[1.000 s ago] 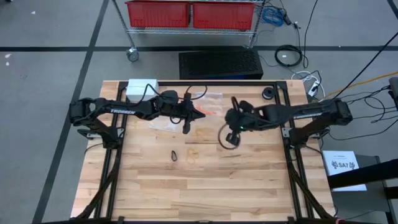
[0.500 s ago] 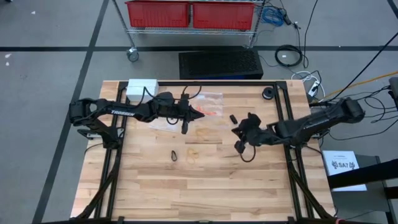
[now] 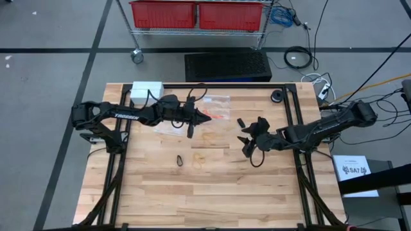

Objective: Sort rubber bands
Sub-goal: Put the top yellow rubber band into the bottom zip lock bag

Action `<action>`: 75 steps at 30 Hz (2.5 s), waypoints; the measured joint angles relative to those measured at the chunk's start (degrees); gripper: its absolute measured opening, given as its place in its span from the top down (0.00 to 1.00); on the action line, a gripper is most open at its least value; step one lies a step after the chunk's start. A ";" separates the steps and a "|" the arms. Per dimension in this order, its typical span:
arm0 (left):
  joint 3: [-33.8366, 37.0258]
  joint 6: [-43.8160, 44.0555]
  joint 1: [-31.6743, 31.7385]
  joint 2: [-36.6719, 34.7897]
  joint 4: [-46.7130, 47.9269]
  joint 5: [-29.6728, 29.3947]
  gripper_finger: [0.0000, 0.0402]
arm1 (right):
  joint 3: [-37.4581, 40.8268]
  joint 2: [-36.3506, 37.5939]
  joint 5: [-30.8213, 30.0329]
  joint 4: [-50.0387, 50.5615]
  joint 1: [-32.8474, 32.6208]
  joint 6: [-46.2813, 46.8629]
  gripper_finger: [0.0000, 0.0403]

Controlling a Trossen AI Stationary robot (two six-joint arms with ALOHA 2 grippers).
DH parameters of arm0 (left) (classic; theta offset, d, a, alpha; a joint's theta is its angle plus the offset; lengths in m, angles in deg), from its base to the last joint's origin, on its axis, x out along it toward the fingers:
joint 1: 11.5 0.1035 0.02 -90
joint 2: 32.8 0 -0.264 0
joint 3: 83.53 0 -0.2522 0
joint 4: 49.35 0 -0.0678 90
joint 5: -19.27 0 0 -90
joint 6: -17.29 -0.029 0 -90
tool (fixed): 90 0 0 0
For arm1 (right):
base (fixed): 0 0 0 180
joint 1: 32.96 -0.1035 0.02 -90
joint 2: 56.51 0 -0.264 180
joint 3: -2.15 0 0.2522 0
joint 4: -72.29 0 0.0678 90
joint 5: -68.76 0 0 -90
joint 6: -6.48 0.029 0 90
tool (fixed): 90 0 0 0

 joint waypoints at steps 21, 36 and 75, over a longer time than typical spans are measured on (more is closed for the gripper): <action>0.00 1.05 0.19 0.00 0.00 0.04 1.00 | 0.00 -2.17 0.05 -4.65 1.02 -5.71 0.97; 0.00 2.56 -1.88 0.00 -0.46 0.13 1.00 | -5.00 -2.24 2.42 -9.15 3.38 -13.99 1.00; 9.76 -5.20 15.68 -26.28 14.22 -2.64 1.00 | -11.80 -27.42 9.17 -20.10 6.80 -0.32 0.37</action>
